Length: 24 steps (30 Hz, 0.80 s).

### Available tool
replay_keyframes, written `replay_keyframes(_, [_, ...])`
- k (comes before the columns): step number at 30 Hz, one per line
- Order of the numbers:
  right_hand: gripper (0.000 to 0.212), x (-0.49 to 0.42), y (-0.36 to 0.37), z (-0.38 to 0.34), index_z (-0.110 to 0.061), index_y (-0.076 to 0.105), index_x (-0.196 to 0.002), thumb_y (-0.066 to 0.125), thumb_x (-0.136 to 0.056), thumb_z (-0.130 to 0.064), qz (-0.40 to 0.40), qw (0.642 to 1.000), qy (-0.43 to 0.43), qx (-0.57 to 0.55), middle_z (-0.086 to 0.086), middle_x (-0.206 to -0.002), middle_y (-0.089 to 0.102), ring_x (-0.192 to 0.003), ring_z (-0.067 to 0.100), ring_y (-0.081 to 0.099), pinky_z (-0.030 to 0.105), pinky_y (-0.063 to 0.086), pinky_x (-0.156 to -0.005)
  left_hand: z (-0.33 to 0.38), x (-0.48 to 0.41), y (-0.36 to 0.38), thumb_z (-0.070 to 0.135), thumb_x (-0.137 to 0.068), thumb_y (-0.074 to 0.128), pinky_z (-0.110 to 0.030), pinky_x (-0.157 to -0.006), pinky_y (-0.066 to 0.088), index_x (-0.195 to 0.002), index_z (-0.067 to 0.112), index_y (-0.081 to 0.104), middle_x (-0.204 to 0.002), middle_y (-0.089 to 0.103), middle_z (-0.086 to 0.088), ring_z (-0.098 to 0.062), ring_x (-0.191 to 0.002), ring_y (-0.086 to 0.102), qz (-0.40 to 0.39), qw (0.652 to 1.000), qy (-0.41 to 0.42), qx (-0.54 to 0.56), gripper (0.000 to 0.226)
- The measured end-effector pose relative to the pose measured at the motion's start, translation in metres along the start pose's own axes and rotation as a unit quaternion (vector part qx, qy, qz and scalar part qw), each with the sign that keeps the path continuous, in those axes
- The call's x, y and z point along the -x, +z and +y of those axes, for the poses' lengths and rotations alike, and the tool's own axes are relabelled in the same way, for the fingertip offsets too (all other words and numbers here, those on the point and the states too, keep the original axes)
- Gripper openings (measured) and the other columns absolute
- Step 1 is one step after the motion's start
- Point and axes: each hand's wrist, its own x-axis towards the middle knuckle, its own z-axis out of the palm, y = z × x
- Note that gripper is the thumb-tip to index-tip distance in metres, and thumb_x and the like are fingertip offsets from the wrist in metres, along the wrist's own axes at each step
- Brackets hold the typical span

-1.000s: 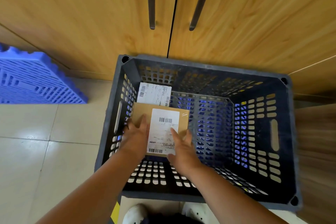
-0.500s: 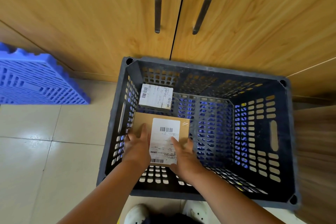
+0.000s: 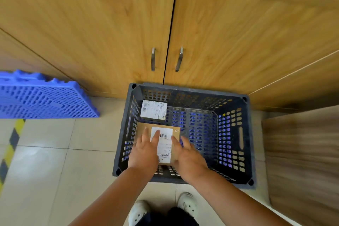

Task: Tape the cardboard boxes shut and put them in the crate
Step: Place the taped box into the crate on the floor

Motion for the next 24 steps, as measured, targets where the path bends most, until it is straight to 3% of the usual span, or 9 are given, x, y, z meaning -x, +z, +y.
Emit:
replay_keyframes(5, [0.071,0.069,-0.08,-0.025,-0.024,0.007,-0.152,0.048,-0.094,-0.022,0.025,0.999,-0.009,0.03,0.004,-0.157,0.008,-0.137,0.028,0.027,0.038,0.034,-0.106,0.032,0.068,-0.077,0.018,-0.092,0.051,-0.031,-0.102,0.038,-0.15,0.025,0.006,-0.151,0.014,-0.006,-0.023,-0.133,0.03,0.044,0.998,0.039,0.004,0.074])
replay_keyframes(8, [0.067,0.115,-0.128,-0.038,-0.019,0.014,-0.151,0.047,-0.092,-0.02,0.047,0.997,-0.013,0.065,0.007,-0.153,0.018,-0.133,0.029,0.032,0.038,0.035,-0.104,0.052,0.11,-0.124,0.022,-0.092,0.053,-0.029,-0.104,0.037,-0.149,0.023,0.011,-0.148,0.024,-0.003,-0.02,-0.133,0.03,0.077,0.995,0.069,-0.012,0.071])
replay_keyframes(10, [0.07,0.148,-0.155,-0.046,-0.015,0.024,-0.148,0.056,-0.087,-0.021,0.07,0.993,-0.016,0.088,0.009,-0.148,0.029,-0.129,0.03,0.04,0.04,0.04,-0.1,0.069,0.139,-0.155,0.021,-0.092,0.053,-0.03,-0.103,0.039,-0.15,0.024,0.012,-0.148,0.024,-0.003,-0.02,-0.132,0.032,0.094,0.992,0.085,-0.02,0.071])
replay_keyframes(13, [0.081,0.196,-0.191,-0.05,-0.015,0.063,-0.122,0.086,-0.047,-0.032,0.124,0.986,-0.018,0.114,0.008,-0.115,0.063,-0.09,0.025,0.068,0.036,0.056,-0.064,0.095,0.184,-0.199,0.021,-0.093,0.052,-0.03,-0.102,0.04,-0.149,0.024,0.013,-0.148,0.026,-0.003,-0.02,-0.133,0.032,0.108,0.987,0.115,-0.023,0.07])
replay_keyframes(15, [0.083,0.228,-0.213,-0.052,-0.018,0.072,-0.106,0.089,-0.028,-0.038,0.164,0.979,-0.003,0.119,0.003,-0.097,0.069,-0.072,0.019,0.069,0.03,0.054,-0.049,0.111,0.213,-0.223,0.024,-0.093,0.051,-0.03,-0.101,0.041,-0.149,0.023,0.015,-0.147,0.028,-0.002,-0.02,-0.132,0.033,0.114,0.984,0.135,-0.021,0.067])
replay_keyframes(17, [0.08,0.266,-0.24,-0.057,-0.017,0.07,-0.111,0.09,-0.036,-0.038,0.178,0.976,0.002,0.123,0.005,-0.101,0.069,-0.078,0.021,0.069,0.032,0.056,-0.053,0.126,0.242,-0.242,0.026,-0.094,0.049,-0.029,-0.101,0.04,-0.149,0.023,0.017,-0.146,0.03,0.0,-0.019,-0.132,0.033,0.126,0.979,0.157,-0.017,0.064])
replay_keyframes(19, [0.07,0.305,-0.265,-0.058,-0.013,0.053,-0.133,0.077,-0.069,-0.031,0.181,0.979,0.001,0.091,0.011,-0.125,0.058,-0.106,0.029,0.061,0.04,0.055,-0.078,0.14,0.268,-0.257,0.029,-0.095,0.048,-0.027,-0.104,0.037,-0.149,0.023,0.018,-0.148,0.028,0.001,-0.017,-0.135,0.031,0.136,0.975,0.178,-0.006,0.062])
replay_keyframes(21, [0.061,0.339,-0.281,-0.051,-0.013,0.034,-0.145,0.056,-0.089,-0.026,0.198,0.977,0.009,0.074,0.01,-0.141,0.043,-0.126,0.03,0.044,0.041,0.043,-0.098,0.154,0.288,-0.265,0.031,-0.095,0.048,-0.026,-0.106,0.034,-0.149,0.022,0.019,-0.148,0.028,0.002,-0.015,-0.136,0.03,0.146,0.968,0.202,0.004,0.061])
replay_keyframes(24, [0.055,0.383,-0.297,-0.035,-0.016,0.033,-0.146,0.047,-0.094,-0.027,0.232,0.971,0.042,0.031,0.006,-0.14,0.044,-0.129,0.024,0.04,0.037,0.039,-0.1,0.176,0.313,-0.269,0.034,-0.095,0.048,-0.026,-0.106,0.034,-0.148,0.022,0.024,-0.147,0.031,0.003,-0.016,-0.134,0.032,0.138,0.964,0.226,0.025,0.059])
